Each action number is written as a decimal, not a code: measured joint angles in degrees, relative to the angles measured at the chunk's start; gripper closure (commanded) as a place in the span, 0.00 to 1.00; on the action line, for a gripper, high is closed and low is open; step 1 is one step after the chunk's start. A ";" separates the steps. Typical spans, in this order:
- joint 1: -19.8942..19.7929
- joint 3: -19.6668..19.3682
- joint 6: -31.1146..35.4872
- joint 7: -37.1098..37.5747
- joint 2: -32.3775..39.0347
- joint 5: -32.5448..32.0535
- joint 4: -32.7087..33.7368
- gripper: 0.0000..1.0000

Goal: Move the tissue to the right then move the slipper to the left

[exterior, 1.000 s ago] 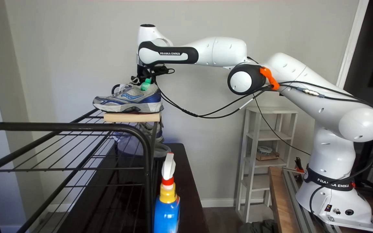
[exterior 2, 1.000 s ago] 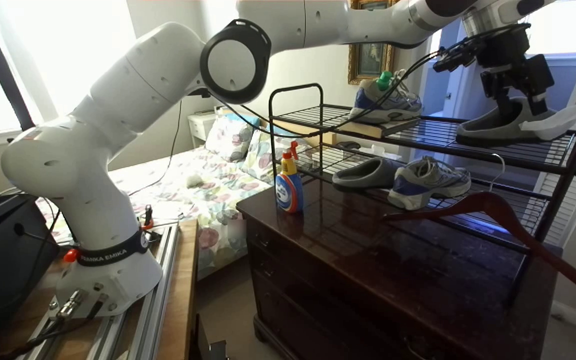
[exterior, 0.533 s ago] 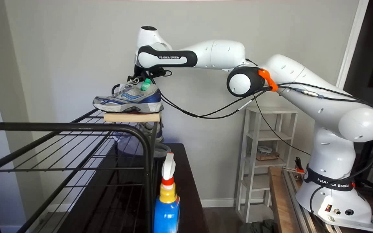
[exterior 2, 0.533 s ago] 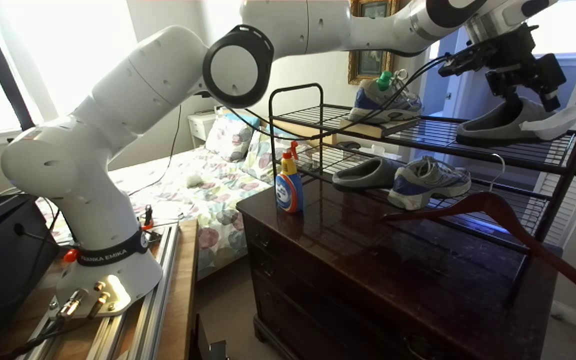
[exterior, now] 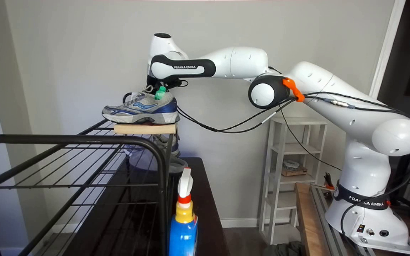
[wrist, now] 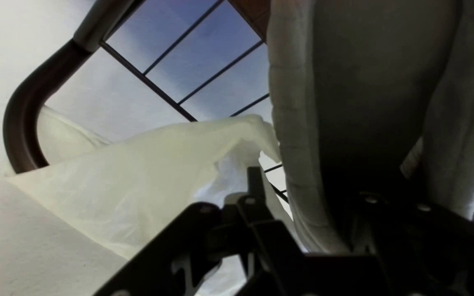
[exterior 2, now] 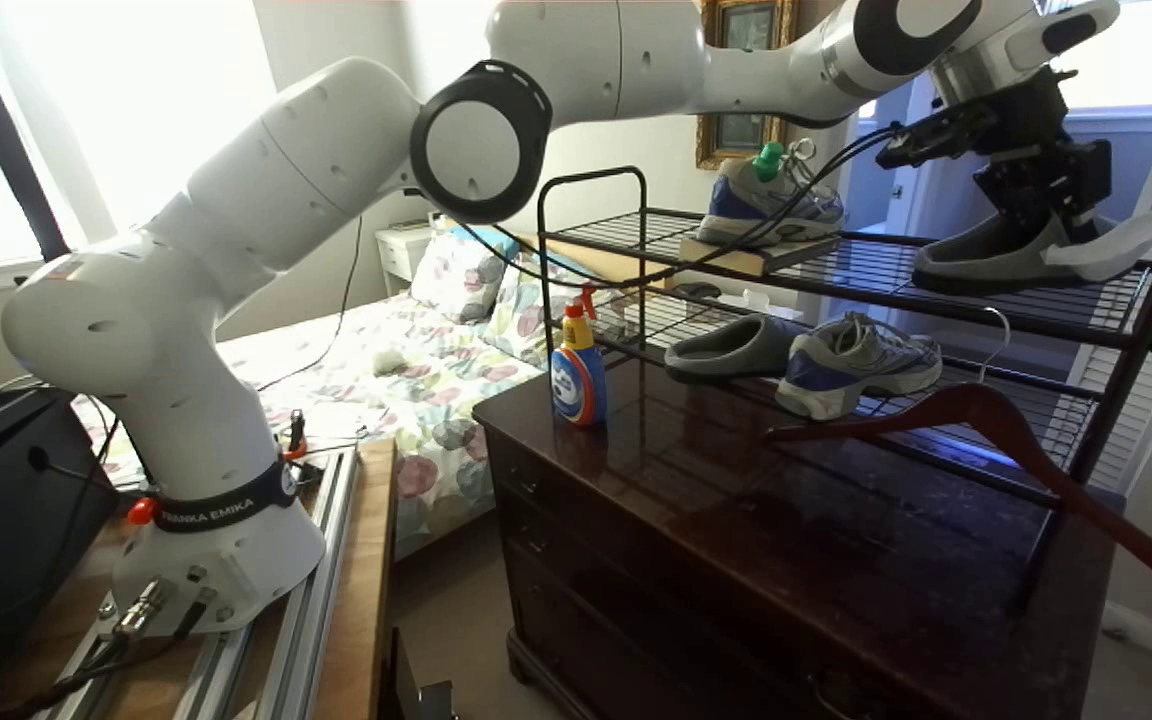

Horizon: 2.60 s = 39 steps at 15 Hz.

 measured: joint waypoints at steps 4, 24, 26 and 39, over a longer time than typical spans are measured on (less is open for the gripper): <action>0.08 0.00 0.21 -0.68 0.03 0.00 0.00 1.00; -5.04 20.00 -15.71 -15.53 -13.15 15.26 0.20 0.99; -3.45 19.20 -20.30 -12.46 -16.31 14.13 0.19 0.99; 14.56 18.71 -28.47 -12.82 -17.92 6.33 -5.09 0.99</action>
